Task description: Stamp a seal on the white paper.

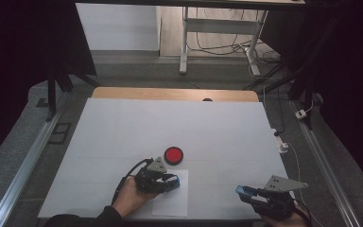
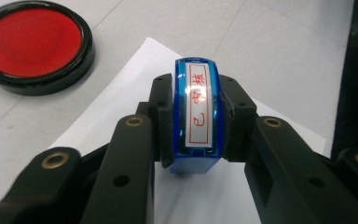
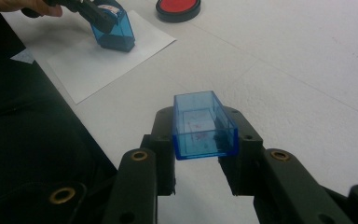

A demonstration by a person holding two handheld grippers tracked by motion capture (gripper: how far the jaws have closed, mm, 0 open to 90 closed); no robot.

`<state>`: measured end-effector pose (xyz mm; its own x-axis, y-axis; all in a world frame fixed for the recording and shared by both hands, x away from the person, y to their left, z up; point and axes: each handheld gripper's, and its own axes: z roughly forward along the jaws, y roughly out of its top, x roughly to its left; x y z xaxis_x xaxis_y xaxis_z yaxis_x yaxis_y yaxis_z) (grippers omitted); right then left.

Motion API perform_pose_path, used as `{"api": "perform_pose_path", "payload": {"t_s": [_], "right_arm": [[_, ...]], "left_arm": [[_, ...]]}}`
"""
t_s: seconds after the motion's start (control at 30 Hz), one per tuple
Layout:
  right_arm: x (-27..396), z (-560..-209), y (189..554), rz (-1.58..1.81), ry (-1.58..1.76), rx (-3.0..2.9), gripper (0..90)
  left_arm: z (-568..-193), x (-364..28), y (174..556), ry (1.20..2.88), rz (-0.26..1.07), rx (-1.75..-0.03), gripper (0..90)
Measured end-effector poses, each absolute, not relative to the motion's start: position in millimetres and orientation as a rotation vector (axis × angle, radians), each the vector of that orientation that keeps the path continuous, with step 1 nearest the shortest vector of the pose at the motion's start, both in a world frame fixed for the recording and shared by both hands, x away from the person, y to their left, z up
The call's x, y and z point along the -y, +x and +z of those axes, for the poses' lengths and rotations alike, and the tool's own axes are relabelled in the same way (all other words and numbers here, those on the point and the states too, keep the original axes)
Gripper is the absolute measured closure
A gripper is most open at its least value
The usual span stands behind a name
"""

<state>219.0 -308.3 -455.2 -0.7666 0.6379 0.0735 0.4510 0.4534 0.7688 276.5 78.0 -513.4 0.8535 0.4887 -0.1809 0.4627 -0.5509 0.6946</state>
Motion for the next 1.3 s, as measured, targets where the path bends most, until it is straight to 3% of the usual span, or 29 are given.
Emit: {"api": "perform_pose_path", "payload": {"t_s": [0.2, 0.43, 1.3], "right_arm": [[308, -455, 219, 1.209, 0.945, -2.482, 67.9], [308, -455, 219, 1.209, 0.944, -2.482, 67.9], [309, -455, 219, 1.215, 0.936, -2.485, 67.8]], "left_arm": [[-513, -77, 276, 2.245, 0.051, -0.683, 69.9], [-511, -67, 263, 2.293, 0.186, -0.655, 69.9], [-496, -70, 276, 2.283, 0.028, -0.717, 69.4]]}}
